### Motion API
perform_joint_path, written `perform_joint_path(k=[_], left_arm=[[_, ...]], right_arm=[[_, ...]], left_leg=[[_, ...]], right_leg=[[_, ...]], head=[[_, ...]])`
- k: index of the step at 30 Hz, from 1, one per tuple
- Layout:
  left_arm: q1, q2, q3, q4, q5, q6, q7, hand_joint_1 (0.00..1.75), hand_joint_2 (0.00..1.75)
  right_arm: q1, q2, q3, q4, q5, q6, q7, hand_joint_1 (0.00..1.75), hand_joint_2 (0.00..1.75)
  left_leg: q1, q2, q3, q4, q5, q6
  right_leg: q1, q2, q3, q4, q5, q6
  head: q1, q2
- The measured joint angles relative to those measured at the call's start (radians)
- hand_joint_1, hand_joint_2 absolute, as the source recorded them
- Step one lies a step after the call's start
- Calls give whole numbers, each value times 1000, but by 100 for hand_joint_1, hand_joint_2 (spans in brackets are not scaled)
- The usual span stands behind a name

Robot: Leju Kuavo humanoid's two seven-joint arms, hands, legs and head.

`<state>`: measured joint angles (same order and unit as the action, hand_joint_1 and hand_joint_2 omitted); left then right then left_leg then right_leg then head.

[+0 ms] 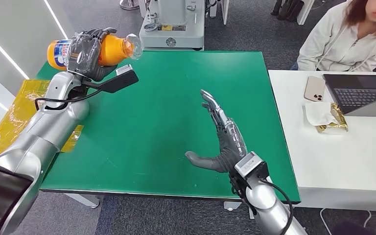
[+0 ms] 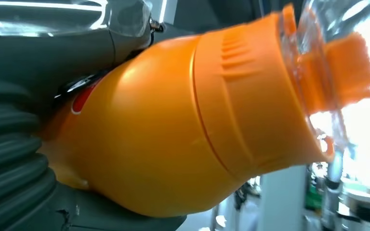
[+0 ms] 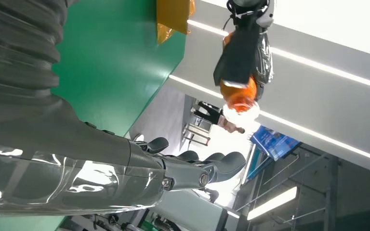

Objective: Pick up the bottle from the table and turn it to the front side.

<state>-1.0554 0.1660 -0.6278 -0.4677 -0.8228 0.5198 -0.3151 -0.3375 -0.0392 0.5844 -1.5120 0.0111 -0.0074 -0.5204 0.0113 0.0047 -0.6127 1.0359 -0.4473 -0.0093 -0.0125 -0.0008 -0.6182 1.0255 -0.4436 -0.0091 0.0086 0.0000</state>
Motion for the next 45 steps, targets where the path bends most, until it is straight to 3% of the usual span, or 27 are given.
perform_joint_path(k=[5,14,22,34,40,45], left_arm=[[-3,67,-36,11,-226,30,64,175,175],[27,150,-88,29,-399,45,112,175,175],[113,219,-93,29,-419,52,96,175,175],[156,248,-93,29,-427,49,98,175,175],[231,285,-88,29,-424,51,114,175,175],[290,325,-45,28,-378,51,78,175,175]], right_arm=[[14,-16,-1,-12,-24,-3,-17,0,175],[75,-54,-30,-47,-34,-23,-47,0,175],[135,-85,-72,-94,-33,-31,-56,0,175],[155,-94,-92,-116,-32,-29,-56,0,175],[174,-96,-119,-130,-30,-15,-34,0,175],[210,-96,-145,-149,-1,7,-17,0,175]], left_leg=[[0,0,0,0,0,0],[0,0,0,0,0,0],[0,0,0,0,0,0],[0,1,0,0,0,0],[0,1,0,-1,0,-1],[0,1,0,-1,-1,-1]], right_leg=[[0,0,0,0,0,0],[0,0,0,0,0,0],[0,0,-1,0,0,0],[0,0,-1,0,0,0],[0,1,-1,0,-1,0],[0,1,-2,0,-1,-1]], head=[[0,0],[0,0],[0,0],[0,0],[0,0],[0,0]])
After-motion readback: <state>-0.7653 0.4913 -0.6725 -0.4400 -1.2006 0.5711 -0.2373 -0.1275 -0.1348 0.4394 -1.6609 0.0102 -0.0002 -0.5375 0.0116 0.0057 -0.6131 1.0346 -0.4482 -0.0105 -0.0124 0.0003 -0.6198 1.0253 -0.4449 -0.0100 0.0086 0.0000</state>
